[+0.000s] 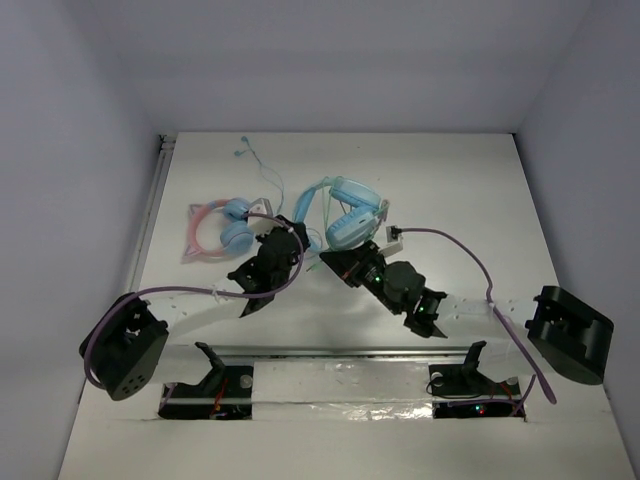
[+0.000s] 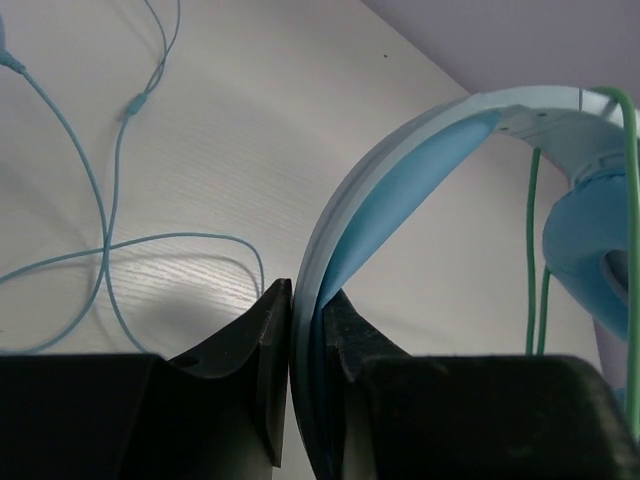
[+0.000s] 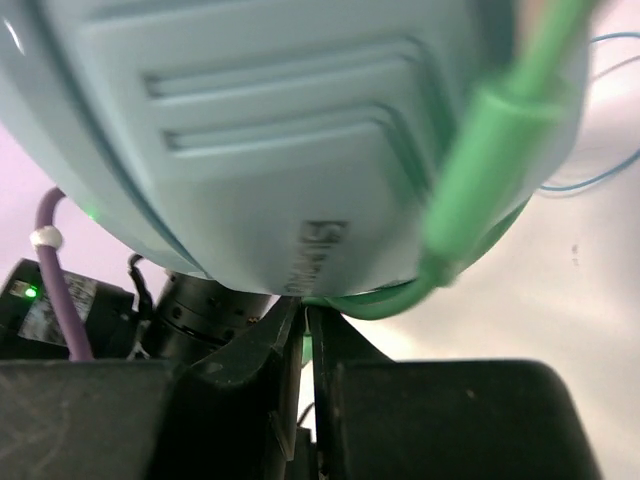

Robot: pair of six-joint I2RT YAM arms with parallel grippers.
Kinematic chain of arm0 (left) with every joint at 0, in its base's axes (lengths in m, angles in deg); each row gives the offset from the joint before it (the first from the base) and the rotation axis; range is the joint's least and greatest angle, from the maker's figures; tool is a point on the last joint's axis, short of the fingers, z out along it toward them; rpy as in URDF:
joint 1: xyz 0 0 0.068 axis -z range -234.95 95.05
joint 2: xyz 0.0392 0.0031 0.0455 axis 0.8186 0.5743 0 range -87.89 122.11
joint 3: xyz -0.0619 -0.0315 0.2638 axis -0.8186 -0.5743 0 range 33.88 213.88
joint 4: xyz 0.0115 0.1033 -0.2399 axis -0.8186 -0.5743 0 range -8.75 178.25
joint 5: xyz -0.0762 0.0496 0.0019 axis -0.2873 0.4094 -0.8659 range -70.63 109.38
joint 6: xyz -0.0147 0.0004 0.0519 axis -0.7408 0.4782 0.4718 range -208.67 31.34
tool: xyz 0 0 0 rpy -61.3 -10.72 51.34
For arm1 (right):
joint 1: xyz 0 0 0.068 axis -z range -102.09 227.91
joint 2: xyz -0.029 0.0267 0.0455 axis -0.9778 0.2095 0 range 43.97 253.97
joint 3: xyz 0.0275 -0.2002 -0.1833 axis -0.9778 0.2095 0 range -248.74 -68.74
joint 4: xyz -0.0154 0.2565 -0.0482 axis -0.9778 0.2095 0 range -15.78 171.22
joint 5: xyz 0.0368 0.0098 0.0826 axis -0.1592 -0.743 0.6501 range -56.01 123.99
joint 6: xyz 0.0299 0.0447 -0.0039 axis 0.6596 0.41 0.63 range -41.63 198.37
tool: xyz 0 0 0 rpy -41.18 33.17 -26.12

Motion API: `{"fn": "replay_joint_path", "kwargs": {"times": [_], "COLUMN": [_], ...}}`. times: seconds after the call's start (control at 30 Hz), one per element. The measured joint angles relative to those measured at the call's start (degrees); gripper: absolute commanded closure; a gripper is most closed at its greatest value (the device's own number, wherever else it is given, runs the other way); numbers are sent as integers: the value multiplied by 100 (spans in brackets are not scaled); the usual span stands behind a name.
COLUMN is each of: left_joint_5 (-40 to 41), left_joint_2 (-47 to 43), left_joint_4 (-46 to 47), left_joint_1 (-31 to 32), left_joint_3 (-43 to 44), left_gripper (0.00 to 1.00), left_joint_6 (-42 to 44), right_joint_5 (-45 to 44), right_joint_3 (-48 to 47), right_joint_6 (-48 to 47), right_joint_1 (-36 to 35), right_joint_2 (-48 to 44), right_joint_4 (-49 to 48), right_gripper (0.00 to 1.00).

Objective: Wrap the headphones

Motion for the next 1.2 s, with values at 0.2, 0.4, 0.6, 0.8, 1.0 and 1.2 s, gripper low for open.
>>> {"fn": "replay_joint_path", "kwargs": {"times": [0.2,0.4,0.6,0.8,1.0,1.2], "left_joint_5": [33,-260,-831,-1207,-1419,-1427], "left_joint_2": [205,603,1294,1530,2024,2677], "left_joint_4": [-452,-656,-944,-944,-896,-848], "left_joint_1": [-11,20,157,149,151,151], "left_joint_3": [31,33,81,282,625,1215], "left_gripper": [100,100,100,100,100,100], "left_joint_6": [59,160,420,437,448,498], "right_joint_5": [7,-13,-363,-732,-1196,-2031], "right_joint_3": [-186,-186,-63,184,389,393], "right_joint_6": [291,472,595,610,393,-229], "right_joint_1": [-9,-11,20,31,42,81], "right_joint_2": [328,518,496,442,-131,-1862], "right_joint_4": [68,22,-157,7,664,1845], "right_gripper": [72,64,63,65,78,82]}}
